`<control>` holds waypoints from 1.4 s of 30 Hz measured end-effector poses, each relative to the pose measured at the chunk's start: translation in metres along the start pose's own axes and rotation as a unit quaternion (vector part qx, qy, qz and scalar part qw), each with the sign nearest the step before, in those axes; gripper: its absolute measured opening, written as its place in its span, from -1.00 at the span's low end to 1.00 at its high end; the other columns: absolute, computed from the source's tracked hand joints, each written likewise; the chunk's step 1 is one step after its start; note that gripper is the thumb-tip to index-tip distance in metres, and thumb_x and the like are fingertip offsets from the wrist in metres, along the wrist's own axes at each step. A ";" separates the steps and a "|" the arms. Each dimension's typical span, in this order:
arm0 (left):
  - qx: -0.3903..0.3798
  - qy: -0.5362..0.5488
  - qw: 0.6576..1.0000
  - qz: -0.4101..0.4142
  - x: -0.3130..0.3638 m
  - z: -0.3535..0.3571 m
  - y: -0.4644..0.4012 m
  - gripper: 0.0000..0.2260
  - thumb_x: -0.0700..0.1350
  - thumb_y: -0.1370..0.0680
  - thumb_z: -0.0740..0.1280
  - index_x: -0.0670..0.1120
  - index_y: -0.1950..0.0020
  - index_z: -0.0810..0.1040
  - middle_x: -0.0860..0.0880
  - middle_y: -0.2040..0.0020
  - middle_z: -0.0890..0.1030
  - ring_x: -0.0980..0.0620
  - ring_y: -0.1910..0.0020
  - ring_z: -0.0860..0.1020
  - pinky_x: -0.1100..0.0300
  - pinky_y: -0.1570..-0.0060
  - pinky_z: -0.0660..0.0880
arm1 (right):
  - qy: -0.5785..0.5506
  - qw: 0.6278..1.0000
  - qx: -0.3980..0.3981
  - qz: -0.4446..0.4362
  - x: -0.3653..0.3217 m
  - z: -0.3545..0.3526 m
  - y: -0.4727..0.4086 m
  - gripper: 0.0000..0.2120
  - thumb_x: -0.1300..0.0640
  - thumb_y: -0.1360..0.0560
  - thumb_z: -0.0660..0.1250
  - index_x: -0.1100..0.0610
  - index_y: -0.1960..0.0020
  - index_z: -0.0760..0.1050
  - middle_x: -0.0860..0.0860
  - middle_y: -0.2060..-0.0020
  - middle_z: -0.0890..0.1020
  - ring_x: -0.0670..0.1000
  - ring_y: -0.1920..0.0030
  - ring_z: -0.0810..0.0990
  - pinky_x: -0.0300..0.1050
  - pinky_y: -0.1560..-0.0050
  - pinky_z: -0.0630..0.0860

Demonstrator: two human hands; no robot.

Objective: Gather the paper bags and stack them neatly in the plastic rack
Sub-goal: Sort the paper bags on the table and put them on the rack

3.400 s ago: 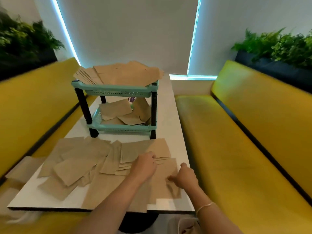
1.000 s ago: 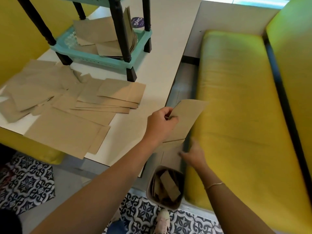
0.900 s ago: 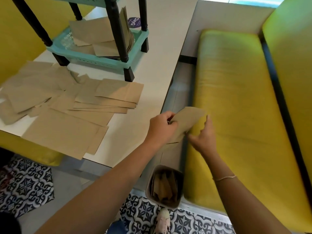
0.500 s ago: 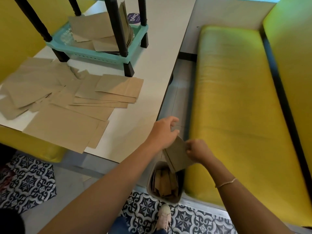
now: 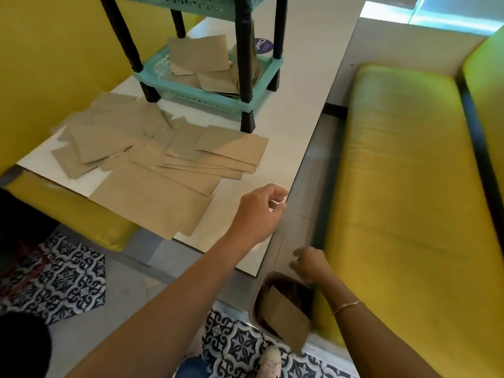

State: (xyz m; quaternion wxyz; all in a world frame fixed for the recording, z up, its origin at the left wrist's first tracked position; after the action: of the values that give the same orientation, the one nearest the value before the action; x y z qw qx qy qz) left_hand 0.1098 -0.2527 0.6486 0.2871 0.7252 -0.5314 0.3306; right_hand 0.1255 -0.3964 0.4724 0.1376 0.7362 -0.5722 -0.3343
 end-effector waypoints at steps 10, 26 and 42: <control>0.064 -0.060 0.995 -0.039 -0.048 -0.094 -0.031 -0.78 -0.17 -0.54 0.26 -0.06 -0.16 0.56 -0.01 -0.10 0.59 0.05 -0.07 0.52 0.22 -0.04 0.43 | -0.221 0.917 0.332 -0.029 -0.121 -0.178 0.046 -0.69 0.22 -0.55 0.21 0.14 -0.28 0.46 0.09 -0.05 0.61 0.04 0.11 0.59 -0.12 0.03 0.56; 0.024 -0.195 0.978 -0.070 -0.132 -0.164 -0.083 -0.79 -0.06 -0.58 0.25 -0.05 -0.19 0.47 0.02 -0.13 0.46 0.10 -0.05 0.37 0.24 0.07 0.32 | -0.310 0.917 0.207 0.141 -0.202 -0.151 -0.052 -0.32 0.20 -0.33 0.50 0.27 -0.32 0.22 0.20 -0.20 0.47 0.20 -0.19 0.49 0.03 -0.17 0.47; 0.093 -0.006 0.985 -0.143 -0.093 -0.153 -0.095 -0.37 0.11 -0.49 0.36 -0.12 -0.44 0.23 -0.13 -0.33 0.41 -0.11 -0.28 0.39 0.09 -0.14 0.40 | -0.493 0.846 0.205 0.006 -0.134 -0.191 0.023 -0.79 0.17 -0.49 0.35 0.16 -0.10 0.46 0.06 0.07 0.58 0.09 0.09 0.56 -0.09 0.17 0.54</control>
State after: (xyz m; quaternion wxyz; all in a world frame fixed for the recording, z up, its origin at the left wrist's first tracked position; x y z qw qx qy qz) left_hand 0.1540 -0.0553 0.6642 0.2598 0.8193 -0.3911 0.3293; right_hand 0.2155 -0.3124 0.6720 -0.3148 0.4825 -0.6247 -0.5271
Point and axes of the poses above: each hand's wrist, its own y-axis away from the middle knuckle, its own z-axis out of the palm, x = y × z, the point moved 8 cm from there along -y, towards the middle knuckle
